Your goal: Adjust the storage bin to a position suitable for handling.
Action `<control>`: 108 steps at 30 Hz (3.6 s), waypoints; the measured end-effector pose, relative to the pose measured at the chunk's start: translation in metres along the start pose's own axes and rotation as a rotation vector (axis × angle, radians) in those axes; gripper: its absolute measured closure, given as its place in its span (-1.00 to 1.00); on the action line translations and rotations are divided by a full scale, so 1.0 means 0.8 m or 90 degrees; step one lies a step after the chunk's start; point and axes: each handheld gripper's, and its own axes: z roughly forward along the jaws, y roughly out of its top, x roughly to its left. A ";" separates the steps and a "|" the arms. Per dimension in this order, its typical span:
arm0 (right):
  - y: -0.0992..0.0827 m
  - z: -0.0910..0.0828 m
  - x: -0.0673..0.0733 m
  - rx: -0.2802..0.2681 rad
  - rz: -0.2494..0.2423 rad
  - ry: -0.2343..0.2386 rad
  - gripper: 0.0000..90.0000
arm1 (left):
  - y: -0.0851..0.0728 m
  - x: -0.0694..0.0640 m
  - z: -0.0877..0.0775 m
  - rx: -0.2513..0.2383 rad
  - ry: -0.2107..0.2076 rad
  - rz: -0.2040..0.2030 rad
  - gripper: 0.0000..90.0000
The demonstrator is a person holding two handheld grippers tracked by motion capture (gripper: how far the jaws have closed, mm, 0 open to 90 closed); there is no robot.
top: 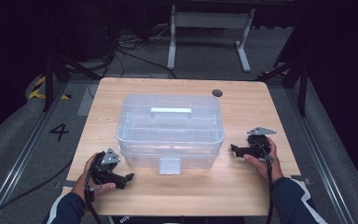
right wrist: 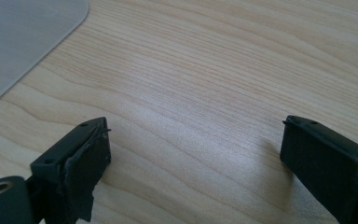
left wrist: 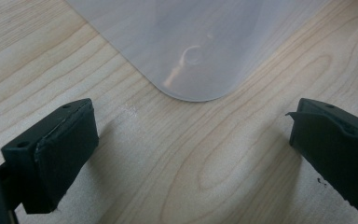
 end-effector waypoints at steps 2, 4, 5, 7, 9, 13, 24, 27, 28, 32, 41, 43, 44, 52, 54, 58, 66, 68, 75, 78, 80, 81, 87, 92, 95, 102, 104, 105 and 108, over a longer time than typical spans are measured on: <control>-0.001 0.000 0.000 -0.001 0.002 0.000 -0.81 | 0.001 0.001 0.001 -0.002 -0.003 0.002 -0.98; -0.001 -0.001 0.000 -0.001 0.002 0.000 -0.81 | 0.002 0.002 0.002 -0.002 -0.005 0.003 -0.98; -0.001 -0.001 -0.001 -0.001 0.002 0.000 -0.81 | 0.002 0.002 0.003 -0.004 -0.006 0.003 -0.98; 0.000 0.000 -0.001 -0.001 0.008 -0.008 -0.81 | 0.002 0.002 0.003 -0.003 -0.005 0.001 -0.98; 0.000 0.001 0.001 -0.002 0.016 -0.017 -0.80 | 0.002 0.002 0.002 -0.001 -0.002 0.006 -0.98; 0.001 0.001 0.000 -0.001 0.013 -0.016 -0.80 | 0.002 0.002 0.002 -0.001 -0.002 0.002 -0.98; 0.006 -0.023 -0.019 -0.042 0.001 0.002 -0.43 | 0.001 0.003 0.001 0.001 0.009 -0.008 -0.98; 0.013 -0.033 -0.021 -0.061 0.010 0.026 -0.42 | 0.001 0.003 0.001 0.001 0.009 -0.011 -0.98; 0.015 -0.037 -0.020 -0.070 0.011 0.026 -0.42 | 0.001 0.003 0.001 0.001 0.009 -0.011 -0.98; 0.022 -0.051 -0.017 -0.100 -0.001 0.036 -0.41 | 0.001 0.003 0.001 0.001 0.009 -0.010 -0.98; 0.038 -0.081 0.003 -0.127 -0.033 0.064 -0.38 | 0.000 0.003 0.001 -0.003 0.012 -0.013 -0.97; 0.040 -0.086 0.007 -0.131 -0.048 0.066 -0.38 | 0.000 0.003 0.001 -0.003 0.012 -0.013 -0.97; 0.041 -0.089 0.009 -0.132 -0.052 0.065 -0.38 | 0.000 0.003 0.001 -0.003 0.012 -0.013 -0.97; 0.049 -0.103 0.021 -0.154 -0.081 0.068 -0.37 | 0.000 0.003 0.001 -0.003 0.012 -0.013 -0.97; 0.051 -0.110 0.026 -0.161 -0.092 0.069 -0.37 | 0.000 0.003 0.001 -0.004 0.012 -0.013 -0.97; 0.055 -0.117 0.032 -0.172 -0.101 0.077 -0.37 | 0.000 0.003 0.001 -0.003 0.012 -0.013 -0.97; 0.059 -0.127 0.043 -0.185 -0.118 0.088 -0.37 | 0.000 0.003 0.001 -0.003 0.012 -0.013 -0.97; 0.061 -0.129 0.045 -0.188 -0.124 0.092 -0.37 | 0.000 0.003 0.001 -0.003 0.012 -0.013 -0.97; 0.072 -0.137 0.046 -0.207 -0.137 0.095 -0.37 | 0.000 0.003 0.001 -0.003 0.012 -0.013 -0.97; 0.077 -0.138 0.043 -0.210 -0.136 0.097 -0.36 | 0.000 0.003 0.001 -0.004 0.012 -0.013 -0.97; 0.088 -0.139 0.041 -0.218 -0.134 0.105 -0.35 | 0.000 0.003 0.001 -0.003 0.012 -0.013 -0.97; 0.093 -0.139 0.041 -0.219 -0.137 0.109 -0.35 | 0.000 0.003 0.001 -0.003 0.012 -0.013 -0.97; 0.117 -0.134 0.047 -0.227 -0.159 0.135 -0.35 | 0.000 0.002 0.001 -0.003 0.011 -0.014 -0.97; 0.133 -0.130 0.053 -0.224 -0.172 0.150 -0.35 | 0.000 0.002 0.001 -0.003 0.011 -0.014 -0.97; 0.139 -0.129 0.057 -0.226 -0.178 0.156 -0.35 | 0.000 0.002 0.001 -0.003 0.011 -0.014 -0.97; 0.159 -0.126 0.076 -0.231 -0.201 0.177 -0.27 | 0.000 0.002 0.000 -0.002 0.012 -0.016 -0.97; 0.163 -0.123 0.081 -0.224 -0.208 0.183 -0.27 | 0.000 0.002 0.000 -0.002 0.012 -0.016 -0.97; 0.165 -0.122 0.085 -0.221 -0.215 0.187 -0.26 | 0.000 0.002 0.000 -0.002 0.012 -0.016 -0.97; 0.169 -0.118 0.093 -0.217 -0.228 0.196 -0.24 | 0.000 0.002 0.000 -0.003 0.014 -0.017 -0.97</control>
